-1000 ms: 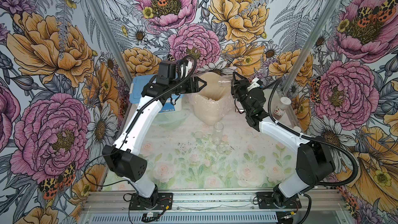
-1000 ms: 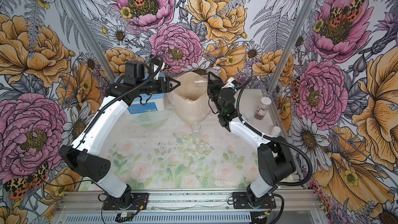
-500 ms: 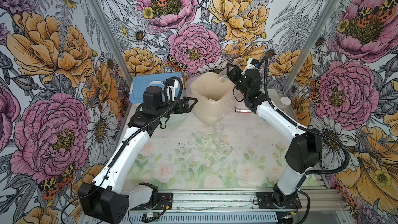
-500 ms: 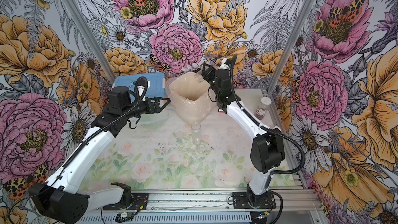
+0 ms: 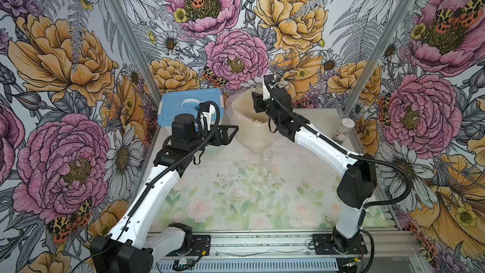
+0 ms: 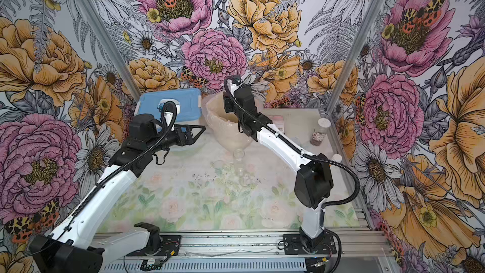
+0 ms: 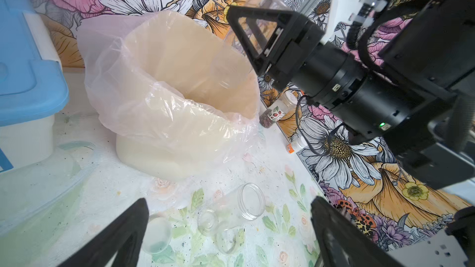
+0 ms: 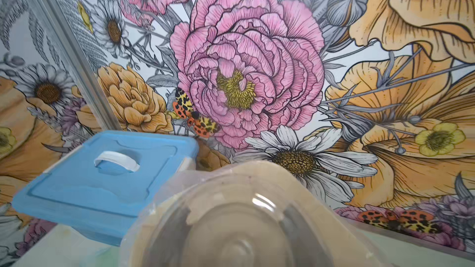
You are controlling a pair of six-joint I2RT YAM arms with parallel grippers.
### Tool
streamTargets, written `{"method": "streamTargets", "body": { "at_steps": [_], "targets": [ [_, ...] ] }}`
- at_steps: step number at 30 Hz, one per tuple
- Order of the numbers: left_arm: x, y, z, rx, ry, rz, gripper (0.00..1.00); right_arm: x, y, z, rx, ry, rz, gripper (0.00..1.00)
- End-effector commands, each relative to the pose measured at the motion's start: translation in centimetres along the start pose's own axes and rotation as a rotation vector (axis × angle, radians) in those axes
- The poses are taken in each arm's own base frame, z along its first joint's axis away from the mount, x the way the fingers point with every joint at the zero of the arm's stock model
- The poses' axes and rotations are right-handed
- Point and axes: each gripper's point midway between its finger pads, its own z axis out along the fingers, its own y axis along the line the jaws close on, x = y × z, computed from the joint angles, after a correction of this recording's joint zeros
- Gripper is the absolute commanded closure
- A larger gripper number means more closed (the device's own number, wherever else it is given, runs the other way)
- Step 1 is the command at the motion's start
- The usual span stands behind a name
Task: Empty the moldy dried flower tea in the jars
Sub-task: Pour the moldy dried flower tea into the trash bin.
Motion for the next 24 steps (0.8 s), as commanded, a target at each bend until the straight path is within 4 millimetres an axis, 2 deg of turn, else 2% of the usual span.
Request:
{"method": "streamTargets", "body": {
  "at_steps": [1, 4, 6, 8, 11, 14, 16, 19, 20, 21, 24],
  "targets": [
    [-0.6, 0.2, -0.5, -0.017, -0.039, 0.031, 0.01, -1.8, -3.5, -0.2, 0.090, -0.033, 0.022, 0.71],
    [-0.6, 0.3, -0.5, -0.020, -0.041, 0.031, 0.01, -2.8, -5.0, -0.2, -0.025, -0.041, 0.319, 0.71],
    [-0.5, 0.4, -0.5, -0.021, -0.041, 0.031, 0.01, -3.3, -4.8, -0.2, -0.062, -0.048, 0.371, 0.71],
    [-0.5, 0.4, -0.5, -0.021, -0.041, 0.031, 0.01, -3.5, -2.5, -0.4, -0.052, -0.055, 0.220, 0.72],
    [-0.5, 0.4, -0.5, -0.023, -0.044, 0.031, 0.01, -2.4, 0.0, -0.4, 0.020, -0.031, -0.032, 0.73],
    [-0.4, 0.5, -0.6, -0.024, -0.044, 0.028, 0.01, -1.2, -0.5, 0.0, 0.085, 0.002, -0.123, 0.73],
    [-0.3, 0.5, -0.6, -0.024, -0.046, 0.030, 0.01, -1.6, -1.8, -0.1, 0.084, -0.005, -0.030, 0.75],
    [-0.4, 0.6, -0.6, -0.027, -0.053, 0.028, 0.01, -2.2, -4.1, 0.1, -0.023, -0.003, 0.303, 0.78],
    [-0.4, 0.6, -0.6, -0.025, -0.055, 0.027, 0.01, -2.4, -3.7, 0.2, -0.051, -0.001, 0.307, 0.78],
    [-0.5, 0.6, -0.6, -0.025, -0.059, 0.024, 0.01, -2.5, -2.8, 0.1, -0.057, 0.000, 0.247, 0.78],
    [-0.6, 0.6, -0.6, -0.025, -0.071, 0.023, 0.01, -1.9, 0.5, -0.5, 0.051, 0.004, -0.113, 0.78]
  ]
}}
